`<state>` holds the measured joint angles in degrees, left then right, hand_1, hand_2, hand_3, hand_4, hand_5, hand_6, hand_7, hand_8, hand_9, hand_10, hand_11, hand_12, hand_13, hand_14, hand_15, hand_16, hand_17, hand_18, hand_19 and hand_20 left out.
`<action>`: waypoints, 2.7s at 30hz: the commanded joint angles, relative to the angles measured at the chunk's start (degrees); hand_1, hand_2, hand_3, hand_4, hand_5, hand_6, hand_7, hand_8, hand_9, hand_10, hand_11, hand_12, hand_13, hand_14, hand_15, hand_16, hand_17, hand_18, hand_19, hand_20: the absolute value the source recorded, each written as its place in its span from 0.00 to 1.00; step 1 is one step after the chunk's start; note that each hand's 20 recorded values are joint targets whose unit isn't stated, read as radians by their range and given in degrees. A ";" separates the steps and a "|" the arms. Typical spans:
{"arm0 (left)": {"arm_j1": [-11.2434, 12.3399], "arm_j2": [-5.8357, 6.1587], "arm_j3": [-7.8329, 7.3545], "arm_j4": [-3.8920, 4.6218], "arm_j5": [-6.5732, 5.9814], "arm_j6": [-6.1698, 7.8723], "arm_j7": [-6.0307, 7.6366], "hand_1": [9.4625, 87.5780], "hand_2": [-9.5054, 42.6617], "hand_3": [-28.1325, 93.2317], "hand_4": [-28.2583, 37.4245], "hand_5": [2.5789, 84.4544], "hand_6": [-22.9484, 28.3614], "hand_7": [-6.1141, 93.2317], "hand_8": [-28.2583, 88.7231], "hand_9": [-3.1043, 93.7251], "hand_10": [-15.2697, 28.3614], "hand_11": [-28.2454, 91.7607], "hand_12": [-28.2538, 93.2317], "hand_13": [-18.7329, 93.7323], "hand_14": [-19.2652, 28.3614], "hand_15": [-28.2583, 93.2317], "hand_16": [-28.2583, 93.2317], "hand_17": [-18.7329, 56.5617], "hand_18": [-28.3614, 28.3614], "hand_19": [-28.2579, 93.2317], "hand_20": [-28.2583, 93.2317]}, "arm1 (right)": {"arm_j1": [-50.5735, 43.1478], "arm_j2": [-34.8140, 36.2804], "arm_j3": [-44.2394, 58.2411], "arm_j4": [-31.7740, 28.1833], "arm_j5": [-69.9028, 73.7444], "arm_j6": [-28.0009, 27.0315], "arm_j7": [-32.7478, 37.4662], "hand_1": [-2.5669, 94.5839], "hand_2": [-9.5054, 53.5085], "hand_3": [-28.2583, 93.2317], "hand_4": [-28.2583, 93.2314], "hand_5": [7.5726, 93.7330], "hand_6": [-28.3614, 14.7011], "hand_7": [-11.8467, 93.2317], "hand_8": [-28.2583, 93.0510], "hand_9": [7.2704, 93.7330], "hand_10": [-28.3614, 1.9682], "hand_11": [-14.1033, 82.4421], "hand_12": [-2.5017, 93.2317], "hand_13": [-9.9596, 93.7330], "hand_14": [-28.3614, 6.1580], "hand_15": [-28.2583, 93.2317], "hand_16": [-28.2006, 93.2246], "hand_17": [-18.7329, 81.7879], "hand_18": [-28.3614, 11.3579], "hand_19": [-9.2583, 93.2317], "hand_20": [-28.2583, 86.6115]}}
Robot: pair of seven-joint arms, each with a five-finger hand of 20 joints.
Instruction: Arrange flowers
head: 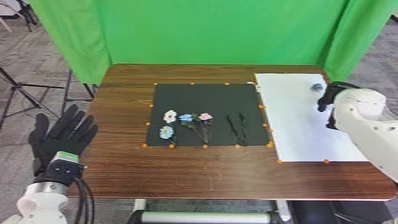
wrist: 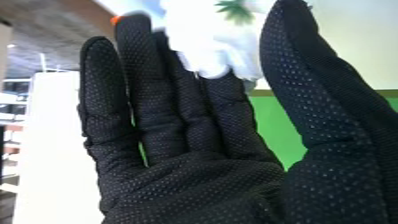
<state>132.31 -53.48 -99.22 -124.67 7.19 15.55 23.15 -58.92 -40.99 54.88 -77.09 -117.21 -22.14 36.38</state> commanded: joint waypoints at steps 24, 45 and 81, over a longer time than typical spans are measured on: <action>0.84 -0.23 -2.60 -0.11 0.61 0.10 -1.42 0.20 0.41 0.79 0.00 0.39 0.57 0.22 0.15 0.29 0.65 0.41 0.30 0.29 0.66 0.47 0.16 0.21 0.70 0.43 0.30 | -12.07 -7.72 3.16 -25.30 -12.16 14.34 -11.02 0.66 0.00 0.83 0.00 0.73 0.65 0.51 0.28 0.88 0.66 0.32 0.53 0.77 0.66 0.60 0.58 0.55 0.19 0.91 0.54; -0.64 -0.57 -1.42 0.01 1.50 0.91 -2.11 0.21 0.42 0.79 0.00 0.38 0.58 0.22 0.15 0.28 0.65 0.41 0.30 0.29 0.66 0.48 0.16 0.21 0.69 0.43 0.30 | -5.65 -12.15 -7.79 -19.35 -15.63 11.06 -13.53 0.64 0.00 0.83 0.00 0.71 0.65 0.52 0.27 0.86 0.65 0.29 0.50 0.75 0.65 0.59 0.57 0.54 0.19 0.90 0.55; 0.32 -0.13 -1.97 -0.86 0.12 4.31 -0.89 0.20 0.44 0.78 0.00 0.38 0.54 0.25 0.14 0.25 0.63 0.43 0.29 0.22 0.62 0.47 0.15 0.19 0.68 0.44 0.30 | -8.25 -8.96 -4.79 -21.81 -9.58 8.74 -13.36 0.49 0.00 0.87 0.00 0.68 0.65 0.39 0.19 0.52 0.38 0.29 0.18 0.52 0.39 0.58 0.34 0.45 0.18 0.80 0.47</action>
<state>131.59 -53.45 -100.56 -125.14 6.67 19.84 22.74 -66.24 -51.13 48.83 -97.93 -126.36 -13.19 22.68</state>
